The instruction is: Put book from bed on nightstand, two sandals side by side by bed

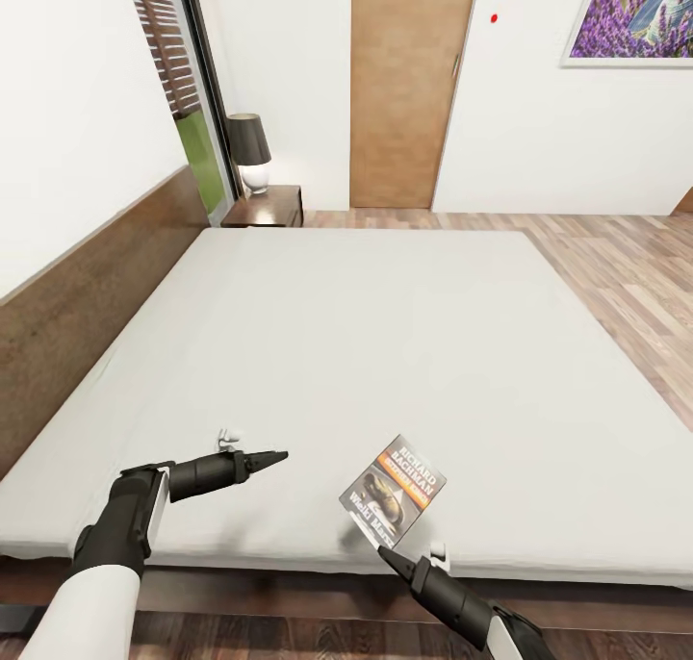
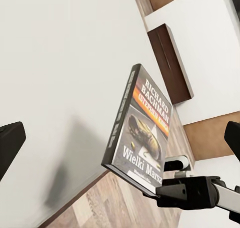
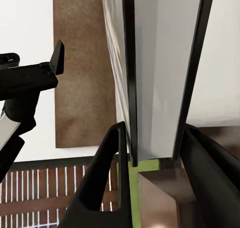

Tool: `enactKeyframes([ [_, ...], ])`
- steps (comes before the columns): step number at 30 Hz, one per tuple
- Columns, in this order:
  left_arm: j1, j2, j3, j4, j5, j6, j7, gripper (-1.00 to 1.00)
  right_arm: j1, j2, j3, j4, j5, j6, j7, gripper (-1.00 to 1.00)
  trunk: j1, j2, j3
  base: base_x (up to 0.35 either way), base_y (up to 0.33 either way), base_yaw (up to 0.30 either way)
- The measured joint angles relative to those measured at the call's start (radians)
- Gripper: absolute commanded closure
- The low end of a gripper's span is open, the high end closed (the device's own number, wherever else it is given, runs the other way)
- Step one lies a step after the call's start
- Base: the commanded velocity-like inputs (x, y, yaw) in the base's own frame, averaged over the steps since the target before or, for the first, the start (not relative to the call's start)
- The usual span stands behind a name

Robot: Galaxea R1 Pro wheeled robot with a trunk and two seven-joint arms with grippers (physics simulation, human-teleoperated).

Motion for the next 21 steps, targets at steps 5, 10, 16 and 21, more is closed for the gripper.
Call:
enactKeyframes([
  [5, 0.000, 0.000, 0.000, 0.000, 0.000, 0.001, 0.001, -1.00, 0.000, 0.000, 0.000, 0.000, -0.002, 0.000, 0.000, 1.00, -0.015, 0.028, 0.012, 0.000, 0.000, 0.000],
  [10, 0.000, 0.000, -0.001, 0.000, 0.000, 0.000, 0.001, -1.00, 0.000, 0.000, 0.000, 0.001, -0.001, 0.001, -0.001, 1.00, -0.034, 0.063, 0.028, 0.000, 0.000, 0.000],
  [16, 0.000, -0.007, -0.001, 0.000, -0.001, 0.000, 0.001, -1.00, 0.000, -0.001, -0.002, 0.000, -0.002, 0.003, -0.006, 1.00, -0.057, 0.105, 0.047, 0.000, 0.000, 0.000],
  [21, 0.000, -0.015, -0.002, 0.000, 0.000, -0.024, 0.005, -1.00, 0.000, -0.001, -0.002, 0.000, -0.001, 0.003, -0.006, 1.00, -0.069, 0.126, 0.056, 0.000, 0.000, 0.000],
])
